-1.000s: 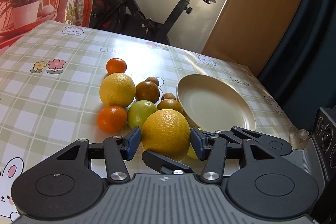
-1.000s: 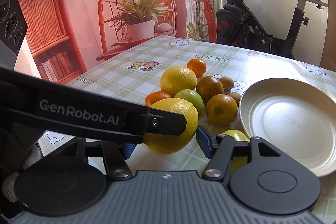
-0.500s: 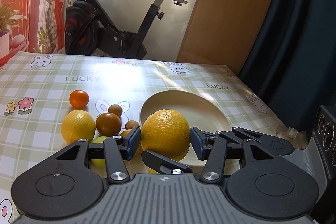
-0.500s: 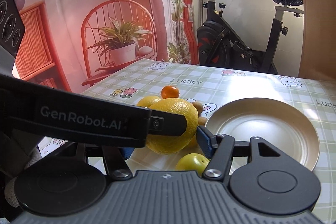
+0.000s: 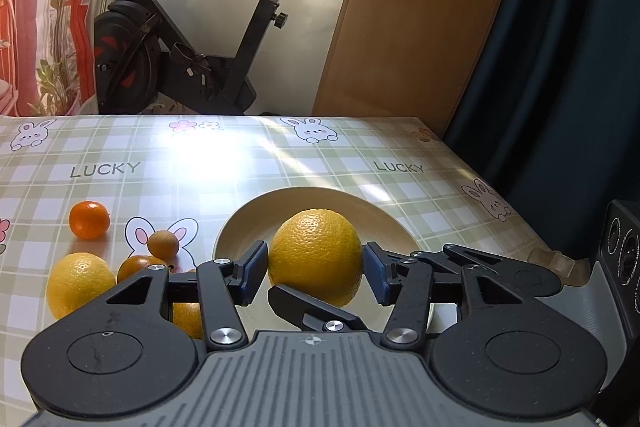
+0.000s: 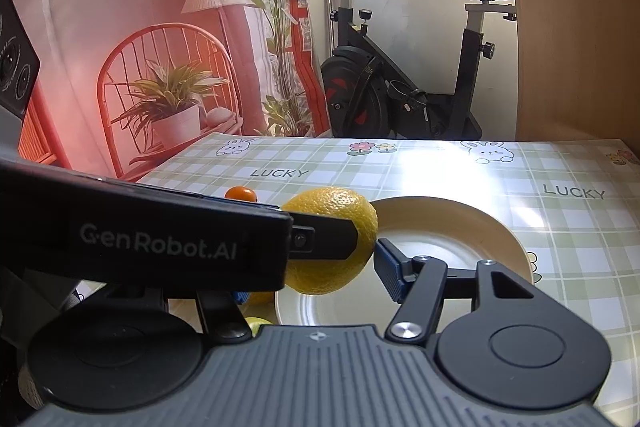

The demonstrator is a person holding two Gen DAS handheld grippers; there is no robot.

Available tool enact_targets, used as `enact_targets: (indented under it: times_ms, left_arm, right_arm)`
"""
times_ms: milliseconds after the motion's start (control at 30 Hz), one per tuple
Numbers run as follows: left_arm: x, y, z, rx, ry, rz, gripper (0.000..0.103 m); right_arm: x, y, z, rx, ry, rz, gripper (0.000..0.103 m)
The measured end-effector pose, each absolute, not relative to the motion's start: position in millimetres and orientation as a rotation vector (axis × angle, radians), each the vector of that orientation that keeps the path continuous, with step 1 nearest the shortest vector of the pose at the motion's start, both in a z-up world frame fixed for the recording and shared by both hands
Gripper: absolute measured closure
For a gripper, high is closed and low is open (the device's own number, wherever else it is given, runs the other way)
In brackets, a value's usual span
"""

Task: Organize fruits
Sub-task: 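Carry the large yellow orange with the left gripper over the cream plate, then lower the orange onto the plate and open the left gripper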

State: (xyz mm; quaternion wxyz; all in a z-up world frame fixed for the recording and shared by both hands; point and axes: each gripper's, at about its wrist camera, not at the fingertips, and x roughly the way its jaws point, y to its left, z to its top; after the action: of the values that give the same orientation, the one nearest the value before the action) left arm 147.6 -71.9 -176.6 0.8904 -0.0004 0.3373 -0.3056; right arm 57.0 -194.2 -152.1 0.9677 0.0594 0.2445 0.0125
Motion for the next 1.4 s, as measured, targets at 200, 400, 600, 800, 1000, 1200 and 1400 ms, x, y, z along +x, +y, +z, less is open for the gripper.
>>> enact_targets:
  times_ms: [200, 400, 600, 800, 1000, 1200, 1400]
  left_arm:
    - [166, -79, -181, 0.006, 0.724, -0.605, 0.047]
    - [181, -86, -187, 0.017, 0.743, -0.588, 0.047]
    - [193, -94, -192, 0.029, 0.755, -0.577, 0.047]
    - [205, -94, -195, 0.033, 0.765, -0.563, 0.047]
    - [214, -92, -199, 0.022, 0.784, -0.554, 0.047]
    - [220, -95, -205, 0.013, 0.799, -0.554, 0.046]
    - [224, -95, -208, 0.008, 0.806, -0.550, 0.046]
  right_arm:
    - [77, -202, -160, 0.125, 0.505, 0.036, 0.041]
    - [93, -213, -168, 0.137, 0.508, 0.050, 0.041]
    - [103, -222, -176, 0.150, 0.507, 0.052, 0.041]
    - [111, -227, -182, 0.158, 0.501, 0.056, 0.041]
    - [121, -228, -188, 0.159, 0.507, 0.060, 0.041]
    - [127, -225, -190, 0.142, 0.523, 0.046, 0.041]
    - [131, -225, -193, 0.140, 0.544, 0.039, 0.041]
